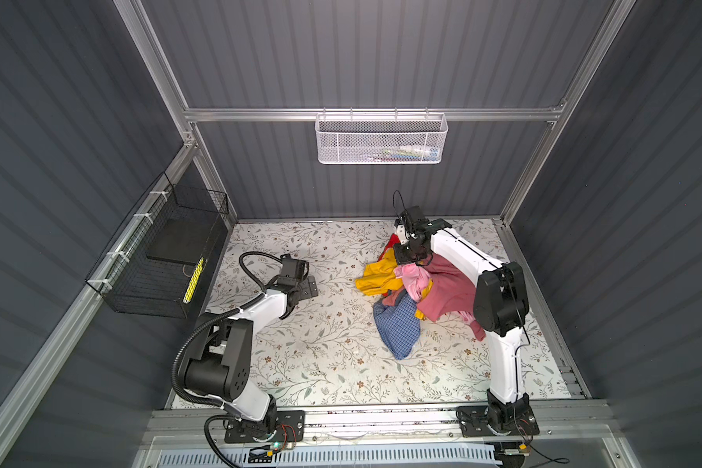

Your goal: Pick out a specific cloth from the pile

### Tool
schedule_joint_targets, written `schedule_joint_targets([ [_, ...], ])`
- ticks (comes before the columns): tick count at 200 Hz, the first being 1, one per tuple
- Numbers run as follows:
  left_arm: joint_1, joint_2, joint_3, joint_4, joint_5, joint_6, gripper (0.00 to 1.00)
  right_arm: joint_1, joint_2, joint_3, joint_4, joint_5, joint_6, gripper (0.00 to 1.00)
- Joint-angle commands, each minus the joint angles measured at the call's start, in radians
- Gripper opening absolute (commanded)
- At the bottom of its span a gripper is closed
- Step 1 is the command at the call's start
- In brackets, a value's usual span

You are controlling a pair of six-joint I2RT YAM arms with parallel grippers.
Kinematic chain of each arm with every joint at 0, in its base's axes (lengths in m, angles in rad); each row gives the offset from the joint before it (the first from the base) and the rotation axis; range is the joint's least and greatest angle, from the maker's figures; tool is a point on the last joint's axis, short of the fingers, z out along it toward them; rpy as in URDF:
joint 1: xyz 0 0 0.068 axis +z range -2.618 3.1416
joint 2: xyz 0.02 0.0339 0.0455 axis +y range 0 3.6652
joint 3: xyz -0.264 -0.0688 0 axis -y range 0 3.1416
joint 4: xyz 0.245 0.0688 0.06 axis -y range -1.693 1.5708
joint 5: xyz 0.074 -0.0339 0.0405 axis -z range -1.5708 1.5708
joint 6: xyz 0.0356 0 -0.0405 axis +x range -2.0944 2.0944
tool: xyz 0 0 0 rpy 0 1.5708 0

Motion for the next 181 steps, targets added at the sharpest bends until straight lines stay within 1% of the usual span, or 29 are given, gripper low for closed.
schedule_joint_targets([
  [1, -0.005, 0.025, 0.041, -0.037, -0.021, -0.016, 1.0, -0.003, 0.059, 0.078, -0.049, 0.011, -0.046, 0.0],
  [6, -0.005, 0.027, 0.04, -0.041, -0.024, -0.018, 1.0, -0.004, 0.072, 0.088, -0.059, 0.018, -0.049, 0.0],
  [11, -0.006, 0.029, 0.042, -0.044, -0.027, -0.018, 1.0, -0.004, 0.08, 0.093, -0.065, 0.023, -0.049, 0.03],
  [14, -0.006, 0.03, 0.043, -0.046, -0.029, -0.018, 1.0, -0.005, 0.084, 0.094, -0.066, 0.026, -0.049, 0.05],
  [20, -0.006, 0.031, 0.042, -0.048, -0.033, -0.019, 1.0, -0.007, 0.087, 0.094, -0.066, 0.032, -0.05, 0.14],
  [22, -0.006, 0.031, 0.042, -0.048, -0.035, -0.019, 1.0, -0.006, 0.087, 0.094, -0.066, 0.031, -0.05, 0.15],
  [35, -0.006, 0.031, 0.042, -0.054, -0.045, -0.019, 1.0, -0.006, 0.079, 0.096, -0.061, 0.035, -0.061, 0.26],
  [40, -0.006, 0.031, 0.041, -0.056, -0.047, -0.018, 1.0, -0.007, 0.07, 0.098, -0.061, 0.04, -0.062, 0.35],
  [41, -0.006, 0.031, 0.041, -0.056, -0.046, -0.017, 1.0, -0.007, 0.07, 0.098, -0.061, 0.04, -0.062, 0.35],
  [42, -0.006, 0.032, 0.041, -0.057, -0.046, -0.017, 1.0, -0.007, 0.068, 0.098, -0.059, 0.041, -0.063, 0.37],
  [43, -0.006, 0.031, 0.042, -0.058, -0.047, -0.017, 1.0, -0.008, 0.064, 0.098, -0.06, 0.041, -0.064, 0.41],
  [49, -0.006, 0.031, 0.042, -0.058, -0.047, -0.016, 1.0, -0.008, 0.048, 0.096, -0.054, 0.042, -0.064, 0.57],
  [51, -0.006, 0.031, 0.041, -0.059, -0.048, -0.016, 1.0, -0.008, 0.043, 0.095, -0.055, 0.042, -0.065, 0.61],
  [69, -0.006, 0.034, 0.041, -0.059, -0.049, -0.019, 1.0, -0.008, -0.018, 0.085, -0.046, 0.049, -0.067, 0.73],
  [76, -0.006, 0.031, 0.041, -0.061, -0.048, -0.018, 1.0, -0.009, -0.048, 0.074, -0.041, 0.057, -0.061, 0.86],
  [78, -0.006, 0.031, 0.043, -0.062, -0.049, -0.019, 1.0, -0.008, -0.056, 0.07, -0.039, 0.061, -0.06, 0.95],
  [80, -0.006, 0.031, 0.042, -0.061, -0.048, -0.021, 1.0, -0.008, -0.065, 0.066, -0.039, 0.062, -0.059, 0.98],
  [93, -0.006, 0.028, 0.046, -0.063, -0.048, -0.02, 1.0, -0.008, -0.135, 0.036, -0.035, 0.078, -0.055, 0.99],
  [119, -0.006, 0.023, 0.048, -0.057, -0.047, -0.015, 1.0, -0.009, -0.276, -0.05, -0.035, 0.132, -0.053, 0.99],
  [134, -0.006, 0.025, 0.051, -0.053, -0.043, -0.013, 1.0, -0.014, -0.364, -0.107, -0.036, 0.144, -0.036, 0.99],
  [158, -0.006, 0.023, 0.052, -0.048, -0.034, -0.015, 1.0, -0.026, -0.516, -0.215, -0.026, 0.174, 0.023, 0.99],
  [174, -0.009, 0.019, 0.049, -0.04, -0.029, -0.016, 1.0, -0.046, -0.627, -0.326, 0.006, 0.2, 0.064, 0.99],
  [181, -0.009, 0.018, 0.048, -0.037, -0.028, -0.015, 1.0, -0.072, -0.686, -0.389, 0.025, 0.203, 0.09, 0.99],
])
